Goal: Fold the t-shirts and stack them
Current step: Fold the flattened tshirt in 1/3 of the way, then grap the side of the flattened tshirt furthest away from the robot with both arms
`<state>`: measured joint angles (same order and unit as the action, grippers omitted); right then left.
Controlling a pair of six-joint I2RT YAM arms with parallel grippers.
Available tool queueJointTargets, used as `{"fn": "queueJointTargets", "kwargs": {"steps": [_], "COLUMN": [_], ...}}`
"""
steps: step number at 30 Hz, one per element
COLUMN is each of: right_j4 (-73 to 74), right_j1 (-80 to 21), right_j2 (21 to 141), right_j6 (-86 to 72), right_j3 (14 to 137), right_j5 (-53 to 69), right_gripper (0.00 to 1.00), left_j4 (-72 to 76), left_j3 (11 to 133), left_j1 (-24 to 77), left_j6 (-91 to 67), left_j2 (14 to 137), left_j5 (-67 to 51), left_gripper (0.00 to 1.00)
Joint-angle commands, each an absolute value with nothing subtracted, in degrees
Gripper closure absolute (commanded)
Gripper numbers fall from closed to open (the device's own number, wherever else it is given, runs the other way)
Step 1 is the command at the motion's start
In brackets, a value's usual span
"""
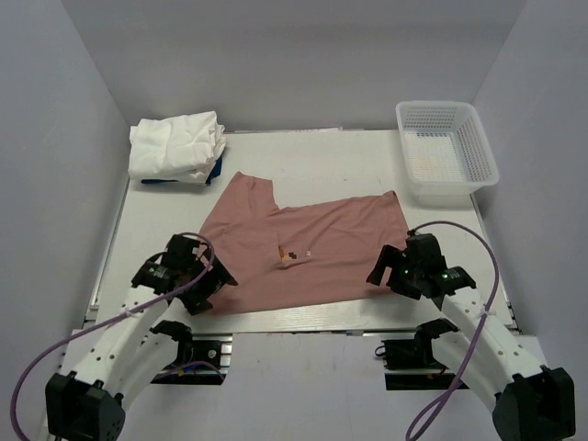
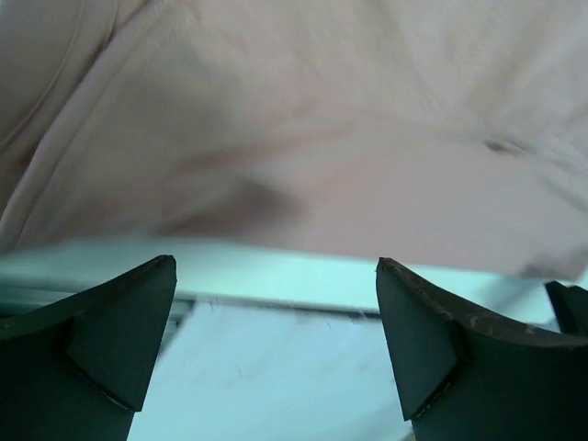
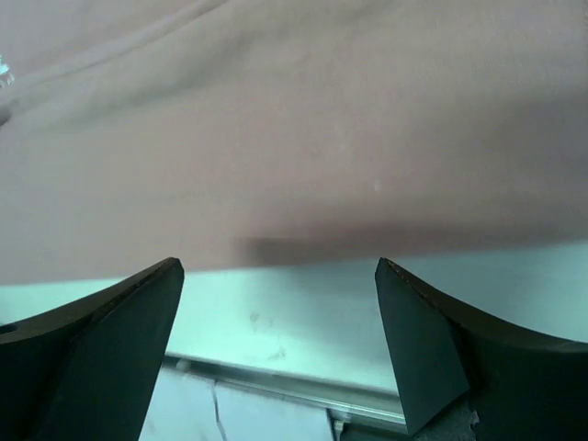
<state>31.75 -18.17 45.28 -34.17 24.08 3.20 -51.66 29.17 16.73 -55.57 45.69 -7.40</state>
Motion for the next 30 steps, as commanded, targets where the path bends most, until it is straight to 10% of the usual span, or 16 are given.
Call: {"fn": "queueJointTargets", "kwargs": {"steps": [1,21,30], "right_j4": [37.00,31.46,32.96], "right_j1": [-18.63,-18.19,-18.11], "right_j2": [44.47,87.25,101.16], "right_j6": [-33.58,-22.24,-21.89], "right_j3": [31.52,72.59,82.17], "right_j5": [4.76,-24.52,-22.07], "right_gripper": [0.09,0.09,0.09], "left_j4": [-62.13,-48.34,-42.03], "left_j3": [40.93,107.03,117.33], "left_j1": [16.87,15.04,12.74], "left_j6": [-55.74,-28.65,-30.15], "left_j2": [45.25,121.16,134.20], "left_j5": [-4.51,19.42,16.35], "left_gripper": [0.00,0.05,0.13]}}
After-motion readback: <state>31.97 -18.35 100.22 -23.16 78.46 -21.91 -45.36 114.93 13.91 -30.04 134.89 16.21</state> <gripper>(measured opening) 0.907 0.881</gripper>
